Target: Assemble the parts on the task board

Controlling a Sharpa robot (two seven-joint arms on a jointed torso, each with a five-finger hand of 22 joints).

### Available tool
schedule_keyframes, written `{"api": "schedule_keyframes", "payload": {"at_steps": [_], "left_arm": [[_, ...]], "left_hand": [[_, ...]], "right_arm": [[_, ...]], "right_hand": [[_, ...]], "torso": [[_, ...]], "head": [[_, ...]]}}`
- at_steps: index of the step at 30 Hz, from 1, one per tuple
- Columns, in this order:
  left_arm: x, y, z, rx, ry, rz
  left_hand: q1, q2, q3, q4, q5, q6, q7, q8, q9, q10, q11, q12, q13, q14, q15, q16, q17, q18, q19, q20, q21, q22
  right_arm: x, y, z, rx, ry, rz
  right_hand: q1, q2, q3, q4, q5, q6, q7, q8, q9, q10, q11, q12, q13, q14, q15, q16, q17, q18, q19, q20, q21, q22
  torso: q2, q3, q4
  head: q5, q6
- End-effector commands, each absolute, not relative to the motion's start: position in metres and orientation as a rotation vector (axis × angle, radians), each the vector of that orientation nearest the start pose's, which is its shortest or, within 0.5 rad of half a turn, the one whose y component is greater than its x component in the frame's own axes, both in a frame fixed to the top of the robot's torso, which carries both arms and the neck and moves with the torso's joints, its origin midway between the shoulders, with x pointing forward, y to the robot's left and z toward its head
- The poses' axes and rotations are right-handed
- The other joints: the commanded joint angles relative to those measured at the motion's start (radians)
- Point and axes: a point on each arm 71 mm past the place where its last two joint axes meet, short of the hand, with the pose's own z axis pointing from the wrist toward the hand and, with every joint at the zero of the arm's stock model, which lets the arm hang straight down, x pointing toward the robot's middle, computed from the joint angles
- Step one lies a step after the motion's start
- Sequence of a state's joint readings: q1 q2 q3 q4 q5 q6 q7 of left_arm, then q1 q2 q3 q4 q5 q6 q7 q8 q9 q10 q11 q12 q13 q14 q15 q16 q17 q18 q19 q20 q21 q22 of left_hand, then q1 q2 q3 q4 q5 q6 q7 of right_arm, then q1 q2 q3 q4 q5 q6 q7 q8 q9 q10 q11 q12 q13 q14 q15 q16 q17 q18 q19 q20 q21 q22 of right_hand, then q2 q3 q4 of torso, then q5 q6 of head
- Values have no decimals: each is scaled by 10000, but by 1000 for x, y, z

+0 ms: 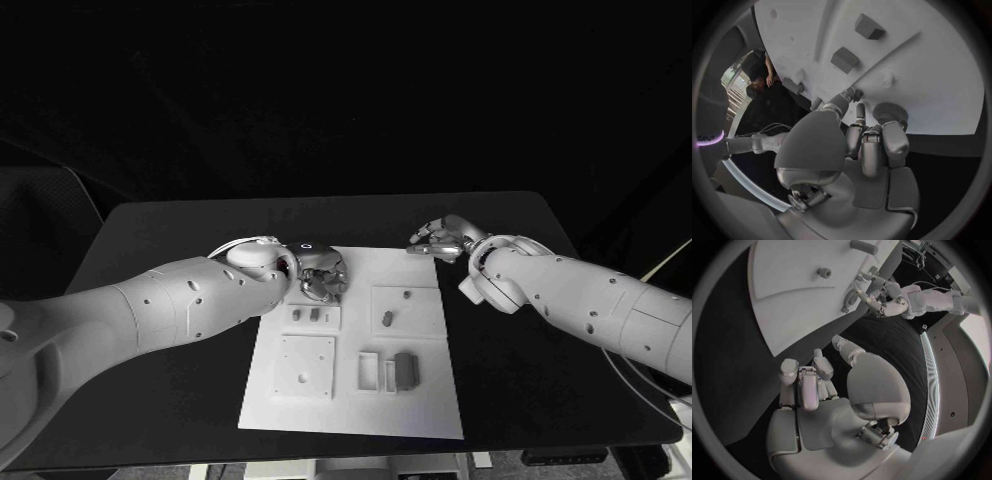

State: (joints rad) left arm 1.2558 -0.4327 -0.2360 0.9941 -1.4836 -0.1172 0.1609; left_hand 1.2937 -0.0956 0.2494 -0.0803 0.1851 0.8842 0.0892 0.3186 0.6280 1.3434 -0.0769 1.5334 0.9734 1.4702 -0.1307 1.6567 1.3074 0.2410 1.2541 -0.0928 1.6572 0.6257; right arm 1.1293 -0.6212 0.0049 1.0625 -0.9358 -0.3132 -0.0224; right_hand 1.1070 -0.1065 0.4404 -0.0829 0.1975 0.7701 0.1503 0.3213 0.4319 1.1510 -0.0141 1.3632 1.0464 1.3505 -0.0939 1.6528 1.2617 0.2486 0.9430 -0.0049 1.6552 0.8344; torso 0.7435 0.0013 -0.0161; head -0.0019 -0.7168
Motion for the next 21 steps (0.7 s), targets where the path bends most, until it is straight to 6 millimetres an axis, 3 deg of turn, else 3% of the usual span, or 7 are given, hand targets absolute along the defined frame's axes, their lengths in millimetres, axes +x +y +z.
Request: {"api": "schedule_keyframes", "payload": {"at_steps": [1,21], "left_arm": [[543,125,-251,5474,18500,-6347],[543,126,-251,5390,18472,-6241]], "left_hand": [[-2,76,36,11,37,69,13,44,2,-63,-7,-34,12,2135,27,788,2870,208,-78,-5,1432,16],[21,125,89,14,40,170,39,88,8,-63,-13,-25,23,2134,24,786,2867,208,-79,-9,1436,38]], "right_arm": [[552,-232,-241,4692,17606,7312],[552,-232,-241,4680,17609,7335]], "right_hand": [[-92,-19,54,-17,44,99,197,42,-14,-44,-3,33,-10,-89,-2,113,-5,131,61,-1,584,-16],[-96,-22,54,-19,43,99,197,43,-14,-43,-3,36,-11,-73,-2,122,11,131,62,-2,585,-16]], "torso": [[15,-3,-7],[-3,1,4]], "head": [[-9,5],[-42,-21]]}}
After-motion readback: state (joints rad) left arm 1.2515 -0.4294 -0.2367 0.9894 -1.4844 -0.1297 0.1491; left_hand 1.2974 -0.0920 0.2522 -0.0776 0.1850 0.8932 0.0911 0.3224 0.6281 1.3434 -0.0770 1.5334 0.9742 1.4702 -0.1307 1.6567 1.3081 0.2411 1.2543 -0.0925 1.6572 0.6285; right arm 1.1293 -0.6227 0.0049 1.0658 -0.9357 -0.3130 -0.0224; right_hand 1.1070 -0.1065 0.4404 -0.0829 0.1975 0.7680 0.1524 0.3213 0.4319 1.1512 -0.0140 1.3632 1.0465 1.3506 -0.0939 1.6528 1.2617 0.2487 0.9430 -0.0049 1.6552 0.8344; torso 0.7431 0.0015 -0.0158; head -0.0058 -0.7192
